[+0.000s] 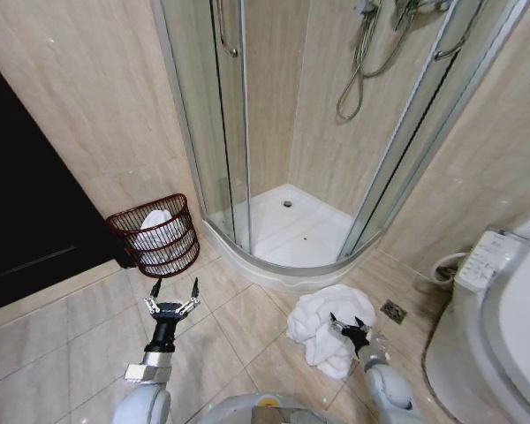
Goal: Discard the used towel into the hamper.
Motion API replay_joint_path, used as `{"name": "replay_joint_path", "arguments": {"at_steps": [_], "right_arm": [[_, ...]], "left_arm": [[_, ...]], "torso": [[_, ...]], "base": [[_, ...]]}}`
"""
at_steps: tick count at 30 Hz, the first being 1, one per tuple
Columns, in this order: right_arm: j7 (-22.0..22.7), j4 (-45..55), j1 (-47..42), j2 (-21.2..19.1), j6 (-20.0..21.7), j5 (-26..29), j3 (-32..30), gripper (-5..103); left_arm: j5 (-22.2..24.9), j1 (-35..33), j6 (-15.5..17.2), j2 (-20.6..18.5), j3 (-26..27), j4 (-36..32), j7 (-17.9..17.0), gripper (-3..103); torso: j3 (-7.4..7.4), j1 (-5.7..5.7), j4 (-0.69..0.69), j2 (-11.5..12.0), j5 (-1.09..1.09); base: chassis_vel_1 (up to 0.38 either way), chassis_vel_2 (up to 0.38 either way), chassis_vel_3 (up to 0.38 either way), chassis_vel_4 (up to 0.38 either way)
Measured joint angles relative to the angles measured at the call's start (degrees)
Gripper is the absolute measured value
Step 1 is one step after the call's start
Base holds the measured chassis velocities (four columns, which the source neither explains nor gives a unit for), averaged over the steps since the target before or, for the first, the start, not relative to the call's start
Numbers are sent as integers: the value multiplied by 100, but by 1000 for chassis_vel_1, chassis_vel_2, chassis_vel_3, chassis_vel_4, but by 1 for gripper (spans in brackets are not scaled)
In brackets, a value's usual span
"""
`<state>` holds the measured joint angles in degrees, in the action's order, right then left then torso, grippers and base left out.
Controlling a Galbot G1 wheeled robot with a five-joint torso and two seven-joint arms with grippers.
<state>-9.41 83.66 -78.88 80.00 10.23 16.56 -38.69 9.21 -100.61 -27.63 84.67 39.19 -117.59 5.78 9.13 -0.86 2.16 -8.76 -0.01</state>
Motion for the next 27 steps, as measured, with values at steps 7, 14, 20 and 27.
{"name": "replay_joint_path", "arguments": {"at_steps": [7, 14, 20, 27], "right_arm": [[-366, -680, 397, 85, 103, 5, -104, 100], [-402, -1080, 662, 100, 66, -112, -163, 100], [-267, -1308, 864, 95, 33, -184, -186, 100], [-309, -1494, 964, 103, 20, -285, -204, 100]], "left_arm": [[63, 2, 5, -71, 44, -3, -9, 100], [93, 27, 57, -79, 83, -87, -9, 100], [94, 16, 48, -80, 84, -88, -9, 100], [95, 19, 38, -91, 84, -82, -10, 100]], "torso": [[0, 0, 0, -1, 0], [1, 0, 0, -1, 1], [1, 0, 1, -2, 1], [1, 0, 0, -2, 1]], "base": [[0, 0, 0, 0], [0, 0, 0, 0], [0, 0, 0, 0], [0, 0, 0, 0]]}}
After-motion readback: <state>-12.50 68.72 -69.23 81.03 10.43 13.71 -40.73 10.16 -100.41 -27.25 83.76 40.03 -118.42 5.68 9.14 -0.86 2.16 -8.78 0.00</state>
